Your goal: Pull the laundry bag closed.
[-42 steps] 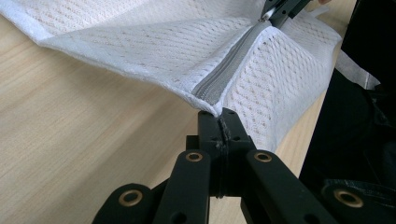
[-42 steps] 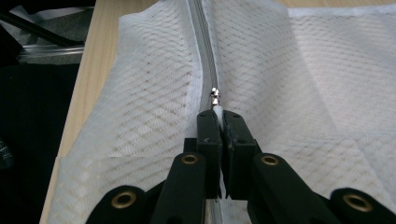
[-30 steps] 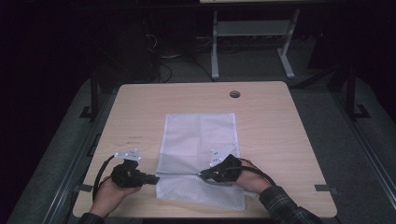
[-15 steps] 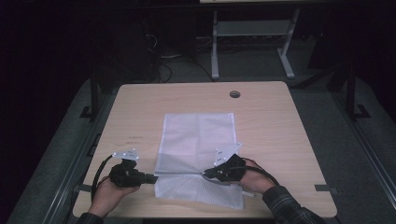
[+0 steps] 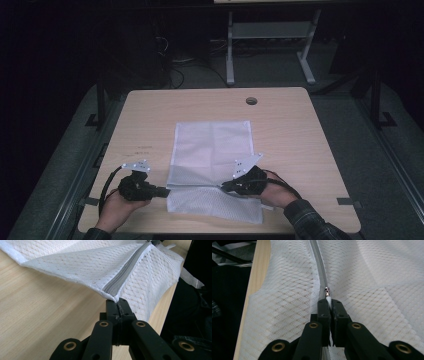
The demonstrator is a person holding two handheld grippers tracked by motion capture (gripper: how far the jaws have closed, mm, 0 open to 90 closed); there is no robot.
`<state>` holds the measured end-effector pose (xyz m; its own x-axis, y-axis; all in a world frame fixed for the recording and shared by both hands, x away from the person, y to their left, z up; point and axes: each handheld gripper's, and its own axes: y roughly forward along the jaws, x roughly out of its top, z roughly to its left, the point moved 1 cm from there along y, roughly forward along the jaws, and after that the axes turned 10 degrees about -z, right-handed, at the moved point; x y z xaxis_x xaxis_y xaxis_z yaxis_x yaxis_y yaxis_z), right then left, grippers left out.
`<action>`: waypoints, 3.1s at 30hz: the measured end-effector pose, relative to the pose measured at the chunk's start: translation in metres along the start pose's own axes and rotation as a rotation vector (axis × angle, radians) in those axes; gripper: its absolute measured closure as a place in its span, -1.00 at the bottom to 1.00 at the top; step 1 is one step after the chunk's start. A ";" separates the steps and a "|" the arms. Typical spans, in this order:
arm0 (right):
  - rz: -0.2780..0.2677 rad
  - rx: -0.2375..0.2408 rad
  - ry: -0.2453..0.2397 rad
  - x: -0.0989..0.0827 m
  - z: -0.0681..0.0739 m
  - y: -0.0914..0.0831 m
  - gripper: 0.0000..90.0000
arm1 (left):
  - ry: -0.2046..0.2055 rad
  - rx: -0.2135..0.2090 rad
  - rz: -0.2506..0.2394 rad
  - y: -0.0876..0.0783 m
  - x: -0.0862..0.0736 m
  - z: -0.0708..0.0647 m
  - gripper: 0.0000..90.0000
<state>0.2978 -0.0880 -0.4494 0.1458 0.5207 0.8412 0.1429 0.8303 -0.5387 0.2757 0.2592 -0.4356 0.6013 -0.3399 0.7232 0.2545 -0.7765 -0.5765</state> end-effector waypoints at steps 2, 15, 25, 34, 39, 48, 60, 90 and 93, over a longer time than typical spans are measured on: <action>0.004 -0.004 0.001 -0.001 0.000 -0.001 0.92 | -0.001 0.003 -0.001 -0.001 0.000 0.001 0.99; 0.013 -0.032 0.019 -0.011 -0.004 -0.015 0.92 | -0.011 0.009 -0.002 -0.003 -0.002 0.003 0.99; 0.016 -0.045 0.026 -0.017 -0.004 -0.025 0.92 | -0.010 0.011 0.001 -0.003 -0.002 0.003 0.99; 0.023 -0.061 0.032 -0.023 -0.006 -0.034 0.92 | -0.011 0.016 0.000 -0.005 -0.003 0.004 0.99; 0.025 -0.071 0.040 -0.026 -0.007 -0.039 0.92 | -0.014 0.018 -0.003 -0.006 -0.003 0.004 0.99; 0.026 -0.074 0.037 -0.029 -0.007 -0.043 0.92 | -0.013 0.018 -0.002 -0.006 -0.003 0.004 0.99; 0.037 -0.076 0.028 -0.032 -0.009 -0.049 0.92 | -0.015 0.041 -0.001 -0.010 -0.004 0.006 0.99; 0.013 -0.097 0.111 -0.043 -0.015 -0.063 0.41 | -0.015 0.017 -0.003 -0.008 -0.006 0.005 0.95; 0.009 -0.104 0.124 -0.043 -0.015 -0.062 0.26 | -0.012 0.017 0.000 -0.008 -0.006 0.005 0.92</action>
<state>0.2975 -0.1643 -0.4529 0.2662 0.4946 0.8274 0.2405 0.7971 -0.5538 0.2736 0.2701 -0.4376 0.6100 -0.3332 0.7189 0.2673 -0.7676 -0.5826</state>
